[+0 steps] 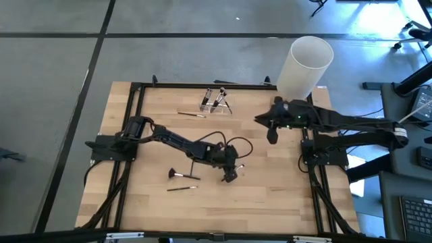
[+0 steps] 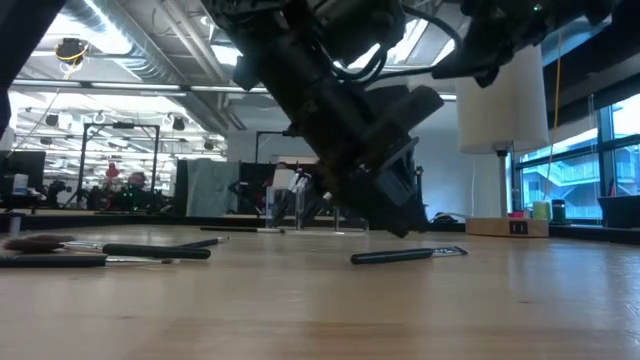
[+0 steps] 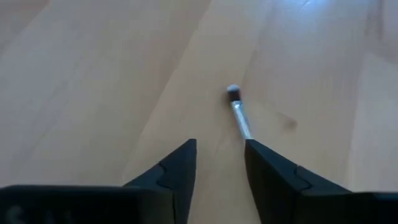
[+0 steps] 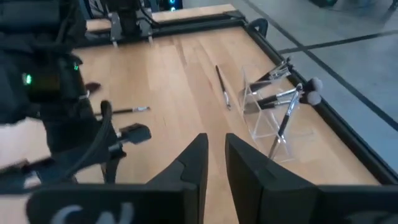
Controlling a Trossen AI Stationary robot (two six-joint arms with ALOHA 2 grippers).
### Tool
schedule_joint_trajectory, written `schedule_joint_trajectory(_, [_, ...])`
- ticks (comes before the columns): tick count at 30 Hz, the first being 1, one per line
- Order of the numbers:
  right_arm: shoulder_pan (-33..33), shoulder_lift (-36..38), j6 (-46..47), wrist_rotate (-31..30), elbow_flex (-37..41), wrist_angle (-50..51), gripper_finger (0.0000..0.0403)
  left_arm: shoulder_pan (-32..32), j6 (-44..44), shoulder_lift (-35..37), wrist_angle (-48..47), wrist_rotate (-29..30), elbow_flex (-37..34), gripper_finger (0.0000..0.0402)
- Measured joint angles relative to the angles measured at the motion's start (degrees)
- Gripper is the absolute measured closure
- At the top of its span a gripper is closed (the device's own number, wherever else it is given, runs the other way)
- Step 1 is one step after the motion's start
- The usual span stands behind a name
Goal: Pick & Place Makeup Brushes
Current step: Put the eyeshadow brush into the transparent organizer
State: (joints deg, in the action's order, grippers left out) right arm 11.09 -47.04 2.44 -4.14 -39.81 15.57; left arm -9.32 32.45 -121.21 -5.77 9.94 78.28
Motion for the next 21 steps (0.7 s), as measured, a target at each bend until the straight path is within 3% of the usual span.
schedule_joint_trajectory(8, [0.0,2.3,-2.9,-11.9,0.0,4.3,0.0347,-0.1,2.2,-0.3,0.1,-0.7,1.7,0.0273])
schedule_joint_trajectory(16, [0.0,2.6,-4.3,-12.7,0.0,4.5,0.0347,-1.6,2.7,-0.3,-7.3,2.6,4.3,0.0270])
schedule_joint_trajectory(21, [0.0,2.6,-4.5,-14.3,0.0,4.7,0.0347,-2.6,2.8,-0.8,-7.1,5.0,4.3,0.0268])
